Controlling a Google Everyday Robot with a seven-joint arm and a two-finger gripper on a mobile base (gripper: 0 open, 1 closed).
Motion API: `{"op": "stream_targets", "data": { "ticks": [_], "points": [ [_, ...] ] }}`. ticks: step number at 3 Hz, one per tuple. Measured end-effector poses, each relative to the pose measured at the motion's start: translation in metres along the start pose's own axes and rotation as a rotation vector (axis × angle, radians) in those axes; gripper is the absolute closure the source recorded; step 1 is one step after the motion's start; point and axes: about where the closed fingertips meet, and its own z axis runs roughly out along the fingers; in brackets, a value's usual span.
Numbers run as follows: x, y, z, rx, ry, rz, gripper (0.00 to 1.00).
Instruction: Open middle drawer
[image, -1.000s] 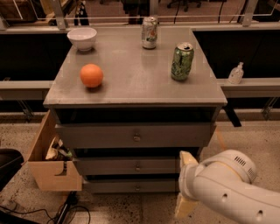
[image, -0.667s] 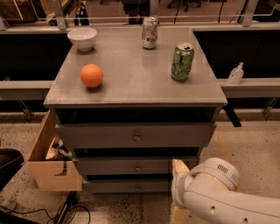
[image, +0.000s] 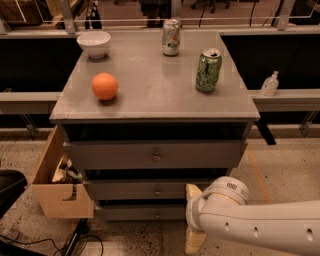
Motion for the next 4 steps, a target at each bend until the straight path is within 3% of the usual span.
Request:
{"op": "stream_targets", "data": {
  "ticks": [2,4],
  "points": [
    [-0.001,-0.014,0.077,-0.066,-0.059,0.018,0.00],
    [0.009,-0.024,0.082,-0.047,-0.050,0.010,0.00]
  ]
}}
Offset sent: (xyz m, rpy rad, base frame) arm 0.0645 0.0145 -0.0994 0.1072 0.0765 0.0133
